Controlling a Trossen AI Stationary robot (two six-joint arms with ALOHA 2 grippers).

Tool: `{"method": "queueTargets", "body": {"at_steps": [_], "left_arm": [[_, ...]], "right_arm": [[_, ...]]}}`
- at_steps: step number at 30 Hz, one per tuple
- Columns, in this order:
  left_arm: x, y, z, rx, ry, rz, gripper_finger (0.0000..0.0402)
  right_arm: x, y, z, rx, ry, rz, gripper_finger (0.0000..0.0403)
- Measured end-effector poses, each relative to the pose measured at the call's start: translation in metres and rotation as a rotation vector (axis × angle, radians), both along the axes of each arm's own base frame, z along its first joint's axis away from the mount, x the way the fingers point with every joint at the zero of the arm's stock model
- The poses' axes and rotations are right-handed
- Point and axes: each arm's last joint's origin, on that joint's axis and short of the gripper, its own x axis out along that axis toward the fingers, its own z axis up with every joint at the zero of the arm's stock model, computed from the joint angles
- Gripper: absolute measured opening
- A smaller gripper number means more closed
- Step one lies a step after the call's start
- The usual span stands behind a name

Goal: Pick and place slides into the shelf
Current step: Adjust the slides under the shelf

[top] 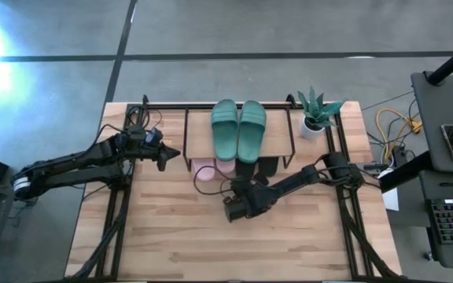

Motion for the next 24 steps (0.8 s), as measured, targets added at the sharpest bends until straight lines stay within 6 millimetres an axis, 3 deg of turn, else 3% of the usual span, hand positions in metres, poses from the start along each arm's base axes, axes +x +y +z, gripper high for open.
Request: {"method": "queueTargets", "body": {"at_steps": [10,24], "left_arm": [[0.0,0.0,0.0,0.0,0.001,0.001,0.0],[0.0,0.0,0.0,-0.001,0.003,0.002,0.0]], "right_arm": [[-0.001,-0.017,-0.004,-0.044,0.036,-0.034,0.0012],[-0.007,-0.022,-0.008,-0.071,0.073,-0.047,0.0012]]}}
